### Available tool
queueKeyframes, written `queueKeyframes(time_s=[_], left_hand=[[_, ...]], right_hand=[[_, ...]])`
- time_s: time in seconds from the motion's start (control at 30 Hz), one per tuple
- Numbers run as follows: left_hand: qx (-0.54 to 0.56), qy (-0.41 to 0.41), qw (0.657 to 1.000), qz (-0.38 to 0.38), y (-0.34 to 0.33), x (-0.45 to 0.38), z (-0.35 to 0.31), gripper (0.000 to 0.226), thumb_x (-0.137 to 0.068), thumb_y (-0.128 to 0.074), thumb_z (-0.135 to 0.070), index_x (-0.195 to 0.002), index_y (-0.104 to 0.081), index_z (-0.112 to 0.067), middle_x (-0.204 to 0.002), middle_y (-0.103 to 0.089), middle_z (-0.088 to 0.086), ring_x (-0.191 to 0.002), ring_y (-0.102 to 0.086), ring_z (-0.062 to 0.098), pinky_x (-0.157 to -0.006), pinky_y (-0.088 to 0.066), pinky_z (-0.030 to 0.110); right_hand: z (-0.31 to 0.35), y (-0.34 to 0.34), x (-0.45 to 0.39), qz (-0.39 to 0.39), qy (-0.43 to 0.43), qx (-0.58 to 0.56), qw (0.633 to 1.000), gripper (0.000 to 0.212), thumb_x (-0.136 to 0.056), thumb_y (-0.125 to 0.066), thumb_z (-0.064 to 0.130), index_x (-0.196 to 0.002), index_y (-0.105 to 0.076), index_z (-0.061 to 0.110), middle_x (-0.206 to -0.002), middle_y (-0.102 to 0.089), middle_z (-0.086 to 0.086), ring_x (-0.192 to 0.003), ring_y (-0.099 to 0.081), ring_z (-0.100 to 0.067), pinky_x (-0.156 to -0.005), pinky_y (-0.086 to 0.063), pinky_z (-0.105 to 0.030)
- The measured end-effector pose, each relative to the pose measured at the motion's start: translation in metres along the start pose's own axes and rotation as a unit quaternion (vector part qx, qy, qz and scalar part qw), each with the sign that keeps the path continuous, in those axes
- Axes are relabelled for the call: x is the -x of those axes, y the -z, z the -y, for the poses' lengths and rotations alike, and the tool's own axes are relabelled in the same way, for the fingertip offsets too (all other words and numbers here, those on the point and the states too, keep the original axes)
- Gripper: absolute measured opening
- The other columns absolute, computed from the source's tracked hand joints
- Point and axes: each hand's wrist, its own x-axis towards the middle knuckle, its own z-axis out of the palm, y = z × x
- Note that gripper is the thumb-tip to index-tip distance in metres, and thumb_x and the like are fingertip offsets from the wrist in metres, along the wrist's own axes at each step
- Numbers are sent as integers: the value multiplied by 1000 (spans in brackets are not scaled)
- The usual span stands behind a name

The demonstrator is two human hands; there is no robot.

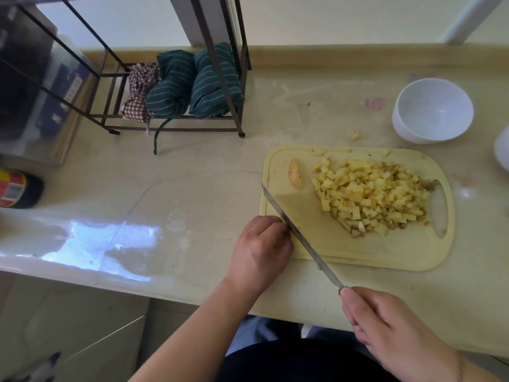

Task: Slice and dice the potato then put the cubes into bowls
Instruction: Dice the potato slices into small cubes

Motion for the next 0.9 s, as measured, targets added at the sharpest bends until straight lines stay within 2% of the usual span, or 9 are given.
queueKeyframes(time_s=[0.13,0.2,0.33,0.47,0.53,0.63,0.7,0.8,0.9], left_hand=[[-2,2,1000,4,0,0,0,12,-73,-74,5,-84,-75,-1,-86,-72,9,-75,-66,25,-69,-55,33],[1,5,1000,4,-1,0,0,13,-73,-74,5,-84,-75,-1,-87,-72,8,-75,-66,25,-69,-55,32],[2,17,1000,6,-2,1,0,17,-71,-79,7,-86,-75,-1,-88,-73,8,-75,-66,25,-69,-54,32],[-1,16,1000,11,-1,1,1,17,-73,-78,6,-88,-75,-1,-89,-72,8,-76,-65,25,-69,-54,32],[-9,7,1000,12,-1,3,1,11,-78,-71,2,-88,-75,-2,-89,-72,7,-76,-64,25,-69,-53,32],[-8,4,1000,9,-2,4,1,15,-86,-62,-6,-90,-76,-3,-91,-73,5,-79,-65,24,-71,-53,32],[4,-6,1000,6,-5,2,1,9,-88,-68,-5,-91,-76,-5,-92,-73,4,-81,-66,23,-73,-54,33],[17,-16,1000,4,-15,-6,-4,6,-85,-80,-2,-87,-75,-6,-85,-71,2,-78,-64,21,-72,-53,33],[30,-11,999,0,-30,-17,-10,11,-81,-84,-2,-83,-75,-7,-81,-71,0,-76,-62,20,-70,-52,30]], right_hand=[[-7,-1,2,-3,-19,8,1000,81,-65,-31,94,-69,-43,15,-48,-37,3,-44,-34,-4,-46,-27,-15],[-9,-3,0,-4,-11,17,1000,81,-65,-29,95,-70,-43,16,-51,-36,3,-47,-34,-5,-50,-29,-21],[-5,-10,-11,-15,3,46,999,57,-79,-29,79,-63,-45,27,-53,-38,6,-52,-36,-5,-57,-38,-35],[-2,-16,-18,-20,9,43,999,57,-76,-30,82,-63,-45,29,-54,-38,7,-51,-36,-7,-55,-36,-31],[-4,-14,-18,-19,12,42,999,58,-76,-31,81,-64,-44,26,-54,-36,6,-51,-34,-7,-55,-34,-29],[-9,-6,-14,-17,11,31,999,58,-77,-34,78,-65,-43,22,-53,-35,6,-50,-33,-7,-53,-31,-26],[-14,3,-9,-20,3,13,1000,56,-81,-36,75,-63,-45,22,-49,-36,5,-47,-34,-6,-51,-31,-23],[-18,19,-2,-35,-28,-39,998,57,-83,-40,66,-62,-42,14,-50,-32,3,-46,-29,-11,-44,-27,-19],[-25,36,2,-26,-49,-96,994,63,-82,-47,69,-65,-40,9,-59,-31,-4,-51,-24,-21,-46,-22,-25]])
